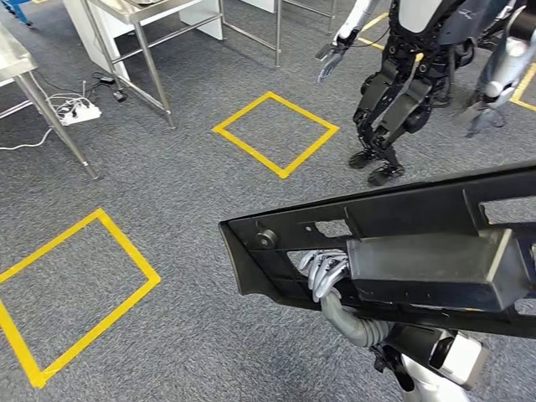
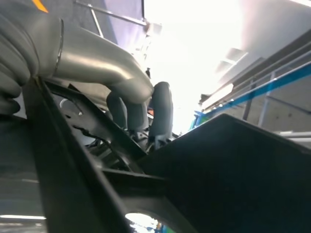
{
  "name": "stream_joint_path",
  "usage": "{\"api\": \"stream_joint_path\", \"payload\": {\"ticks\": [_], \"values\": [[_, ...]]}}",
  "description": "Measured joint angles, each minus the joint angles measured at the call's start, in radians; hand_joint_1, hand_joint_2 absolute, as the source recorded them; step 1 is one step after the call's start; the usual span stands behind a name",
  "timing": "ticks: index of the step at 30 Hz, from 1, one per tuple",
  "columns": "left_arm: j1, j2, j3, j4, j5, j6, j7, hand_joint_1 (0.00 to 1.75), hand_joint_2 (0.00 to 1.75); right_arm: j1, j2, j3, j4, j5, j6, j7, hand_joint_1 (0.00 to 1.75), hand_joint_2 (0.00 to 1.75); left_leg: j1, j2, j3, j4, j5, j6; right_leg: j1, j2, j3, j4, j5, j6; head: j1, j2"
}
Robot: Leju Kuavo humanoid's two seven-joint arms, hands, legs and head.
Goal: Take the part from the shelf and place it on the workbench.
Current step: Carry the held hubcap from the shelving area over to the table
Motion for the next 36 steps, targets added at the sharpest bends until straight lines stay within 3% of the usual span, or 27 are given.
{"api": "stream_joint_path", "payload": {"ticks": [1, 3, 5, 7, 8, 9, 10, 12, 14, 16, 17, 19, 21, 22, 23, 24, 25, 27, 29, 30, 31, 32, 34, 36], "values": [[0.003, 0.000, 0.000, 0.000, 0.000, 0.000, 0.000, 0.00, 1.75, -0.006, 0.001, 0.000, 0.000, -0.001, 0.002, 0.003, 1.75, 1.75, 0.001, -0.002, -0.001, 0.000, -0.001, -0.005, 0.000, -0.013, 0.002, -0.002, 0.000, -0.005, 0.000, 0.000], [0.004, 0.001, 0.000, 0.000, 0.000, 0.001, 0.001, 0.00, 1.75, -0.016, 0.002, 0.001, 0.000, -0.004, 0.004, 0.006, 1.75, 1.75, -0.001, 0.038, -0.017, 0.033, -0.022, -0.015, -0.004, -0.041, 0.009, -0.006, -0.002, -0.015, -0.001, 0.000], [0.000, 0.001, 0.000, 0.000, 0.000, 0.000, 0.001, 0.00, 1.75, -0.019, 0.003, 0.000, 0.000, -0.007, 0.006, 0.010, 1.75, 1.75, 0.000, 0.096, -0.069, 0.137, -0.072, -0.025, -0.003, -0.072, 0.016, -0.007, -0.007, -0.023, -0.003, 0.000], [-0.002, 0.001, 0.000, 0.000, 0.000, -0.003, 0.001, 0.00, 1.75, -0.020, 0.003, 0.000, 0.002, -0.011, 0.007, 0.012, 1.75, 1.75, 0.005, 0.113, -0.134, 0.254, -0.110, -0.032, -0.002, -0.105, 0.021, -0.007, -0.015, -0.026, -0.003, 0.000], [-0.001, 0.001, 0.000, 0.000, 0.000, -0.005, 0.001, 0.00, 1.75, -0.021, 0.003, 0.001, 0.002, -0.014, 0.008, 0.013, 1.75, 1.75, 0.007, 0.116, -0.147, 0.273, -0.105, -0.034, -0.002, -0.119, 0.025, -0.007, -0.019, -0.026, -0.003, 0.000], [0.001, 0.001, 0.000, 0.000, 0.000, -0.007, 0.001, 0.00, 1.75, -0.022, 0.003, 0.001, 0.003, -0.017, 0.009, 0.014, 1.75, 1.75, 0.008, 0.119, -0.141, 0.254, -0.080, -0.035, -0.002, -0.133, 0.031, -0.007, -0.024, -0.025, -0.003, 0.000], [0.002, 0.001, 0.000, 0.000, -0.001, -0.008, 0.001, 0.00, 1.75, -0.024, 0.003, 0.001, 0.003, -0.018, 0.010, 0.014, 1.75, 1.75, 0.007, 0.126, -0.116, 0.197, -0.042, -0.033, -0.002, -0.146, 0.039, -0.007, -0.029, -0.024, -0.003, 0.000], [0.003, 0.001, 0.000, 0.000, -0.001, -0.009, 0.002, 0.00, 1.75, -0.029, 0.003, 0.001, 0.003, -0.021, 0.011, 0.015, 1.75, 1.75, -0.002, 0.166, -0.056, 0.071, 0.017, -0.022, 0.001, -0.168, 0.053, -0.007, -0.041, -0.017, -0.003, 0.000], [0.000, 0.001, 0.000, 0.000, -0.003, -0.009, 0.003, 0.00, 1.75, -0.031, 0.003, 0.001, 0.004, -0.022, 0.011, 0.016, 1.75, 1.75, -0.016, 0.201, -0.033, 0.019, 0.022, -0.007, 0.005, -0.186, 0.059, -0.010, -0.048, -0.007, -0.002, 0.000], [0.001, 0.001, 0.000, 0.000, -0.008, -0.009, 0.005, 0.00, 1.75, -0.032, 0.003, 0.001, 0.004, -0.024, 0.011, 0.018, 1.75, 1.75, -0.019, 0.191, -0.031, 0.011, 0.016, 0.004, 0.006, -0.204, 0.069, -0.017, -0.053, 0.003, -0.002, 0.000], [0.003, 0.001, 0.000, 0.000, -0.011, -0.009, 0.005, 0.00, 1.75, -0.033, 0.003, 0.001, 0.004, -0.025, 0.011, 0.020, 1.75, 1.75, -0.017, 0.180, -0.026, 0.006, 0.016, 0.009, 0.005, -0.195, 0.076, -0.017, -0.059, 0.008, -0.002, 0.000], [0.003, 0.001, 0.000, 0.000, -0.014, -0.009, 0.005, 0.00, 1.75, -0.035, 0.003, 0.001, 0.004, -0.028, 0.011, 0.022, 1.75, 1.75, -0.008, 0.159, -0.014, -0.006, 0.017, 0.018, 0.003, -0.142, 0.062, 0.031, -0.093, 0.013, -0.001, 0.000], [-0.001, 0.001, 0.000, 0.000, -0.015, -0.010, 0.006, 0.00, 1.75, -0.031, 0.002, 0.000, 0.005, -0.029, 0.011, 0.024, 1.75, 1.75, -0.005, 0.135, -0.009, -0.008, 0.015, 0.025, 0.004, -0.093, -0.004, 0.154, -0.146, 0.011, 0.000, 0.000], [-0.002, 0.000, 0.000, 0.000, -0.015, -0.012, 0.007, 0.00, 1.75, -0.029, 0.002, 0.000, 0.005, -0.029, 0.011, 0.025, 1.75, 1.75, -0.005, 0.121, -0.008, -0.007, 0.013, 0.027, 0.004, -0.087, -0.043, 0.214, -0.163, 0.011, 0.001, 0.000], [-0.002, -0.001, 0.000, 0.000, -0.014, -0.013, 0.008, 0.00, 1.75, -0.027, 0.002, 0.000, 0.006, -0.029, 0.011, 0.026, 1.75, 1.75, -0.005, 0.106, -0.006, -0.007, 0.012, 0.028, 0.005, -0.084, -0.070, 0.249, -0.161, 0.011, 0.001, 0.000], [-0.002, -0.001, 0.000, 0.000, -0.014, -0.015, 0.009, 0.00, 1.75, -0.026, 0.002, 0.000, 0.007, -0.030, 0.011, 0.028, 1.75, 1.75, -0.005, 0.091, -0.002, -0.007, 0.010, 0.027, 0.005, -0.083, -0.081, 0.245, -0.137, 0.011, 0.001, 0.000], [-0.001, -0.001, 0.000, 0.000, -0.014, -0.016, 0.010, 0.00, 1.75, -0.025, 0.002, 0.000, 0.008, -0.031, 0.011, 0.029, 1.75, 1.75, -0.004, 0.075, 0.003, -0.006, 0.008, 0.026, 0.005, -0.078, -0.072, 0.202, -0.094, 0.011, 0.001, 0.000], [-0.001, -0.002, 0.000, 0.000, -0.013, -0.016, 0.012, 0.00, 1.75, -0.025, 0.002, 0.001, 0.010, -0.031, 0.011, 0.030, 1.75, 1.75, -0.003, 0.046, 0.008, -0.003, 0.001, 0.019, 0.001, -0.037, -0.032, 0.075, -0.012, 0.010, 0.001, 0.000], [-0.002, -0.003, 0.000, 0.000, -0.013, -0.016, 0.013, 0.00, 1.75, -0.023, 0.002, 0.001, 0.013, -0.032, 0.011, 0.031, 1.75, 1.75, -0.001, 0.021, 0.002, 0.001, -0.002, 0.010, -0.002, 0.004, -0.010, 0.009, 0.011, 0.007, 0.000, 0.000], [-0.001, -0.003, 0.000, 0.000, -0.013, -0.016, 0.014, 0.00, 1.75, -0.022, 0.002, 0.001, 0.013, -0.032, 0.011, 0.032, 1.75, 1.75, 0.001, 0.010, -0.002, 0.002, -0.001, 0.004, 0.000, 0.008, -0.008, 0.005, 0.007, 0.003, 0.000, 0.000], [0.001, -0.003, 0.000, 0.000, -0.013, -0.016, 0.015, 0.00, 1.75, -0.023, 0.003, 0.001, 0.013, -0.033, 0.011, 0.032, 1.75, 1.75, 0.003, -0.001, -0.005, 0.000, 0.000, -0.001, 0.000, -0.002, -0.006, 0.002, 0.005, -0.002, 0.000, 0.000], [0.004, -0.003, 0.000, 0.000, -0.013, -0.016, 0.016, 0.00, 1.75, -0.025, 0.003, 0.002, 0.013, -0.033, 0.011, 0.032, 1.75, 1.75, 0.003, 0.003, -0.006, 0.002, -0.002, -0.006, -0.001, -0.014, -0.003, -0.001, 0.004, -0.007, -0.001, 0.000], [0.004, -0.004, 0.000, 0.000, -0.012, -0.016, 0.016, 0.00, 1.75, -0.029, 0.004, 0.002, 0.013, -0.034, 0.011, 0.033, 1.75, 1.75, 0.001, 0.049, -0.025, 0.043, -0.026, -0.018, -0.004, -0.043, 0.005, -0.005, 0.001, -0.018, -0.002, 0.000], [-0.001, -0.004, 0.000, 0.000, -0.012, -0.016, 0.017, 0.00, 1.75, -0.029, 0.004, 0.001, 0.013, -0.035, 0.011, 0.033, 1.75, 1.75, 0.003, 0.102, -0.082, 0.154, -0.077, -0.027, -0.003, -0.075, 0.013, -0.005, -0.006, -0.026, -0.004, 0.000]]}}
